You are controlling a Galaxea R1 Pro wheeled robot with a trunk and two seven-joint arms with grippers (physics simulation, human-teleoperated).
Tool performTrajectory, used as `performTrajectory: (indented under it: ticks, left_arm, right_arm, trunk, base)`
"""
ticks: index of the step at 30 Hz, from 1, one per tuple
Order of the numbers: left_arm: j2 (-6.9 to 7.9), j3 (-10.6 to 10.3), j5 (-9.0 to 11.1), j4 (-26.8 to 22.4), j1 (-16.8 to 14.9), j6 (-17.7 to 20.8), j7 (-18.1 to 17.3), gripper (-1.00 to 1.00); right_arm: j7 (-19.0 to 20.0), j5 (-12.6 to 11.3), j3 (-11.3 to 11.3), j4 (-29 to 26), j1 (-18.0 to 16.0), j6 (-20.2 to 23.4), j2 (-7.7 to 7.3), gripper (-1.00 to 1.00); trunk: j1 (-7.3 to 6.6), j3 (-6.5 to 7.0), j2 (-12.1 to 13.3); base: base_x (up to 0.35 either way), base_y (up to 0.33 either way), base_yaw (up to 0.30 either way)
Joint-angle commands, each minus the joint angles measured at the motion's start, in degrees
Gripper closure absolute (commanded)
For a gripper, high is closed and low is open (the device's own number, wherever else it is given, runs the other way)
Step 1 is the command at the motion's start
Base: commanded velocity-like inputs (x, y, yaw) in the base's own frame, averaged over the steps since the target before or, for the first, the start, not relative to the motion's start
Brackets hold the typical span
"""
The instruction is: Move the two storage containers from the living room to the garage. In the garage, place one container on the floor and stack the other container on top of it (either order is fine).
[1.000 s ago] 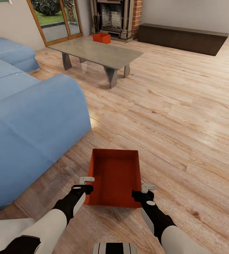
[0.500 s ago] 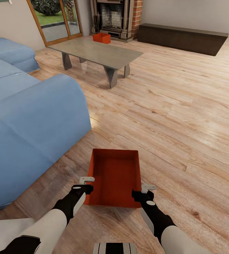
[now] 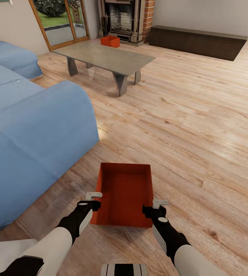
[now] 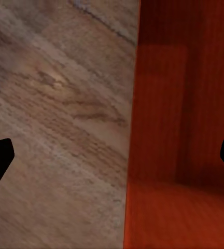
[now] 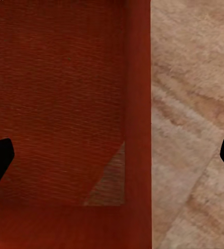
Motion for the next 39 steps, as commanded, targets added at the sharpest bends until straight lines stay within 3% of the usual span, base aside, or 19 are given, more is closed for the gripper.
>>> performTrajectory:
  ticks: [1, 19, 25, 39]
  left_arm:
    - [0.02, -0.45, 0.26, -0.11, 0.0, 0.35, 0.4, -1.0]
    - [-0.04, -0.53, 0.18, -0.11, 0.0, 0.35, 0.4, -1.0]
    - [-0.04, -0.48, 0.18, -0.19, 0.0, 0.35, 0.4, -1.0]
    - [0.03, -0.45, 0.19, -0.19, 0.0, 0.33, 0.4, -1.0]
  right_arm:
    - [-0.46, -0.22, 0.45, -0.01, -0.02, 0.02, -0.04, -1.0]
    - [-0.44, -0.37, 0.12, -0.04, -0.03, 0.1, -0.04, -1.0]
    - [-5.68, -0.75, 0.11, -1.42, -0.04, -0.59, 0.23, -1.0]
    - [-6.13, -0.21, 0.48, -2.06, -0.03, -0.72, 0.32, -1.0]
  trunk:
    - [-0.01, -0.03, -0.01]
    - [-0.01, -0.03, -0.01]
    - [-0.01, -0.02, -0.01]
    - [-0.01, -0.02, -0.01]
  base:
    - [0.003, 0.002, 0.0]
    - [0.0, 0.021, -0.004]
    - [0.0, 0.0, -0.143]
    - [0.0, 0.0, -0.012]
